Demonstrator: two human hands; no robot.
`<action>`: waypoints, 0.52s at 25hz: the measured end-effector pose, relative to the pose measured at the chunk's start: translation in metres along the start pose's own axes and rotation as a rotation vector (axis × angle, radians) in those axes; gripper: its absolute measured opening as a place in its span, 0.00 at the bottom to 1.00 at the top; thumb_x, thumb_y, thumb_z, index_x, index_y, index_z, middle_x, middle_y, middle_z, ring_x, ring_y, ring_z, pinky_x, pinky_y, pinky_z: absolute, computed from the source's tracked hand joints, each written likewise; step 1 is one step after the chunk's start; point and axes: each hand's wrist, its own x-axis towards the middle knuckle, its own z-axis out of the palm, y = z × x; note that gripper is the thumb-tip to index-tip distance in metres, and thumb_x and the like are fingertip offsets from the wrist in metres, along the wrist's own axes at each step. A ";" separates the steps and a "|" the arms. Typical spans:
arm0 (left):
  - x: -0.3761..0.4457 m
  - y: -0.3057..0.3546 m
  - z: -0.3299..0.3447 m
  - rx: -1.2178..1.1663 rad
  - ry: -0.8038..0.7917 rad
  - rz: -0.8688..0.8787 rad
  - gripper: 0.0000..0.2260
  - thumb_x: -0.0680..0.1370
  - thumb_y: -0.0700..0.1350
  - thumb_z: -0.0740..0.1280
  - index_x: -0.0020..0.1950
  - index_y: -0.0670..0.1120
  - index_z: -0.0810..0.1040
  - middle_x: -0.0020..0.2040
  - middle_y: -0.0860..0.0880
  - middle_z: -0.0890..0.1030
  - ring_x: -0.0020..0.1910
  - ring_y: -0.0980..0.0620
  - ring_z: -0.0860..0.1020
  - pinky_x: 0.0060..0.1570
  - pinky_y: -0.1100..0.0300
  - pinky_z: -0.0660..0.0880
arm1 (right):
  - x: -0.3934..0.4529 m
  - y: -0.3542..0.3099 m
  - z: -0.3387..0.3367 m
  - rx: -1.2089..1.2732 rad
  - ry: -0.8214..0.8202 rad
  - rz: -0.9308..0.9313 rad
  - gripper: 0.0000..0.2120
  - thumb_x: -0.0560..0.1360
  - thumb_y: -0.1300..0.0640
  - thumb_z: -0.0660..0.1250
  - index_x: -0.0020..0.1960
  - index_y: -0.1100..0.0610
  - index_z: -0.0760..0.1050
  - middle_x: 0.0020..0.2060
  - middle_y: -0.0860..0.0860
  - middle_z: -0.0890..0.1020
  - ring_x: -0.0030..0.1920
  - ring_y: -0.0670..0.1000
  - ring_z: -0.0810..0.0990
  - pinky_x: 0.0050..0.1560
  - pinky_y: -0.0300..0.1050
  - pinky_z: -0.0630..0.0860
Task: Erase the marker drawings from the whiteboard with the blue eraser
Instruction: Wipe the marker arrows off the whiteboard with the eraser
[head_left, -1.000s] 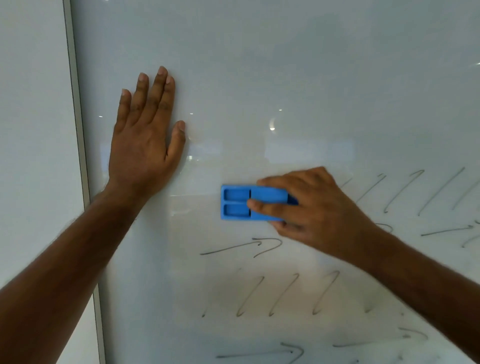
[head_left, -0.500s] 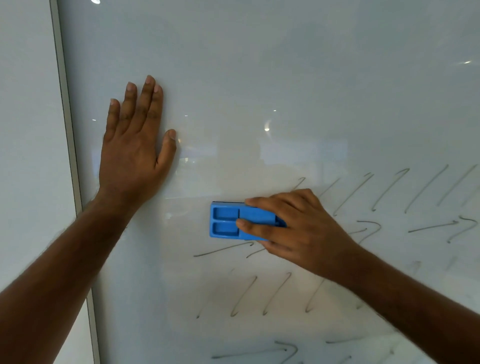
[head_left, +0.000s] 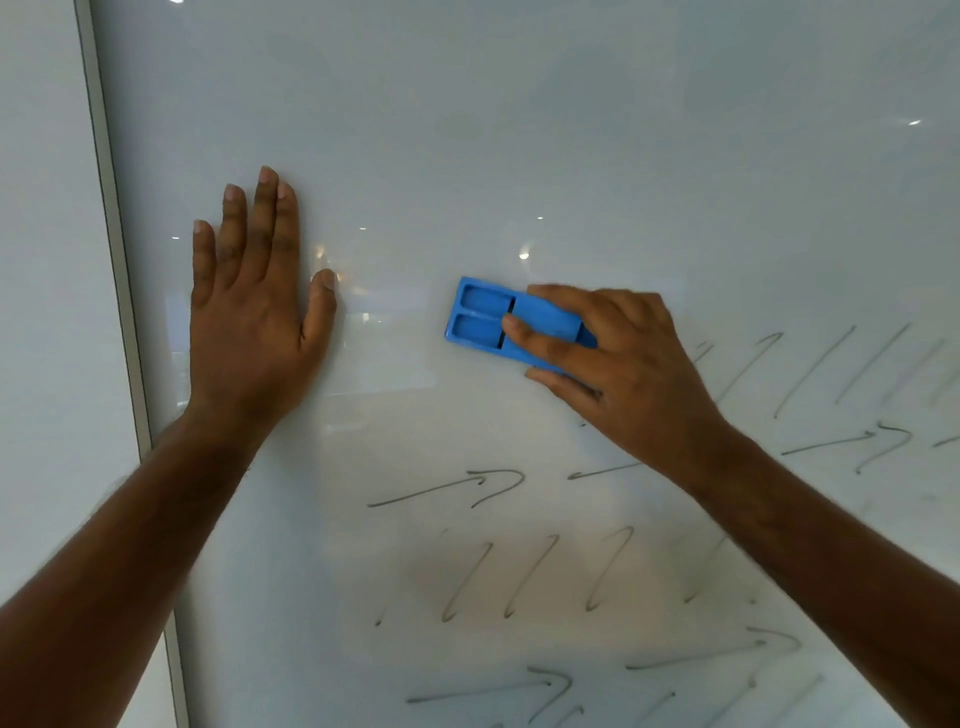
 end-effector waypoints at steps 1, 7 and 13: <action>-0.004 0.001 0.000 -0.003 -0.002 -0.009 0.31 0.89 0.55 0.50 0.90 0.44 0.48 0.90 0.46 0.49 0.89 0.44 0.46 0.87 0.42 0.44 | -0.007 -0.007 0.001 -0.002 -0.006 -0.030 0.21 0.84 0.47 0.66 0.76 0.46 0.73 0.73 0.53 0.77 0.61 0.57 0.79 0.60 0.56 0.71; -0.023 0.005 0.000 -0.016 -0.016 -0.028 0.32 0.89 0.56 0.50 0.90 0.42 0.48 0.90 0.44 0.48 0.89 0.43 0.45 0.87 0.40 0.45 | -0.067 -0.009 -0.006 -0.014 -0.081 -0.174 0.20 0.86 0.49 0.63 0.77 0.45 0.70 0.73 0.53 0.77 0.61 0.56 0.80 0.61 0.54 0.72; -0.044 0.028 0.002 0.001 -0.068 0.017 0.35 0.88 0.55 0.51 0.88 0.37 0.46 0.89 0.38 0.45 0.89 0.39 0.43 0.87 0.42 0.41 | -0.042 0.047 -0.026 -0.038 -0.029 -0.006 0.21 0.85 0.45 0.63 0.77 0.45 0.69 0.72 0.52 0.77 0.60 0.58 0.79 0.59 0.57 0.70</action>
